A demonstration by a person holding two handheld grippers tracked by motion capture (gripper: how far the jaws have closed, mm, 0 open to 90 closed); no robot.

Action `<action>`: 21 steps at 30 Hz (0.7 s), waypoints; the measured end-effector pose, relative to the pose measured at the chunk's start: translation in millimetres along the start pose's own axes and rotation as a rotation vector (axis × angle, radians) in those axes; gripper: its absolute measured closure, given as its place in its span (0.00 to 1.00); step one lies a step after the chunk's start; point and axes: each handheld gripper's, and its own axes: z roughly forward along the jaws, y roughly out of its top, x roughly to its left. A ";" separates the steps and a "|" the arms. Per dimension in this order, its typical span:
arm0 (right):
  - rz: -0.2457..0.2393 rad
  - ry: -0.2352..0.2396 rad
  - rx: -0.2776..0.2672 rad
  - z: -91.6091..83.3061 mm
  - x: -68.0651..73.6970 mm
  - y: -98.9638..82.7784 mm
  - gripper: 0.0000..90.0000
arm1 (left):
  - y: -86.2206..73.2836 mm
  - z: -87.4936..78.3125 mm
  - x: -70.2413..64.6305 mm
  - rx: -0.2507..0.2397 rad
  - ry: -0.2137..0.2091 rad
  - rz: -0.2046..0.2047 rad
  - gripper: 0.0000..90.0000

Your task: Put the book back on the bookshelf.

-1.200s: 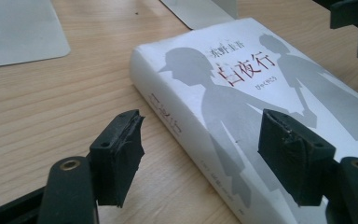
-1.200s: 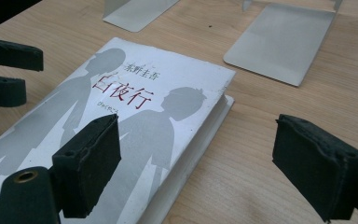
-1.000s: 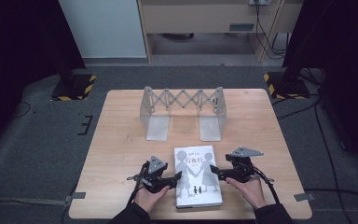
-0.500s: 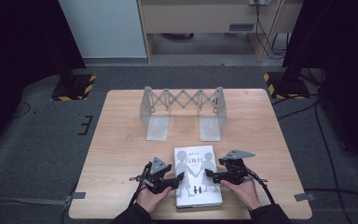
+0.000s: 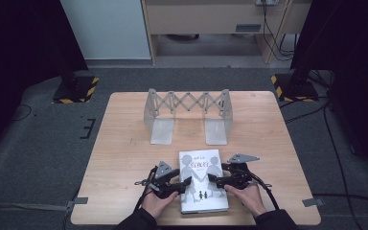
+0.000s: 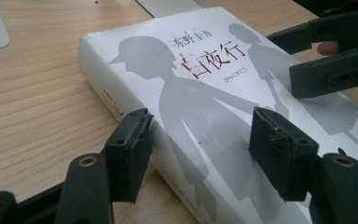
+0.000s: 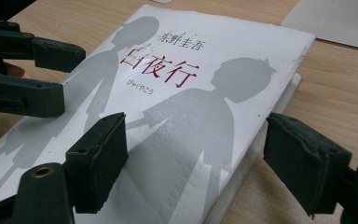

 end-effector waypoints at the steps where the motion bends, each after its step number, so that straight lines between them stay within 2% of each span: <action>1: 0.007 0.001 -0.003 0.4 -0.3 0.0 0.25 | 0.0 0.0 0.0 0.000 0.000 0.000 0.42; 8: 0.011 0.001 -0.009 0.3 -0.4 0.3 0.26 | 0.0 -0.5 0.6 0.002 -0.003 0.004 0.42; 17: 0.009 0.018 -0.065 -8.3 1.4 6.2 0.25 | 0.4 -2.0 1.8 -0.010 -0.007 -0.004 0.40; 19: 0.004 0.030 -0.098 -10.9 1.4 8.3 0.27 | -0.5 -1.2 1.3 0.006 -0.003 0.006 0.39; 20: 0.004 0.030 -0.098 -10.9 1.4 8.3 0.27 | -0.5 -1.2 1.3 0.006 -0.003 0.006 0.39; 21: 0.026 0.075 -0.130 -13.0 3.1 11.3 0.30 | -0.9 -1.2 1.4 0.003 -0.002 0.006 0.39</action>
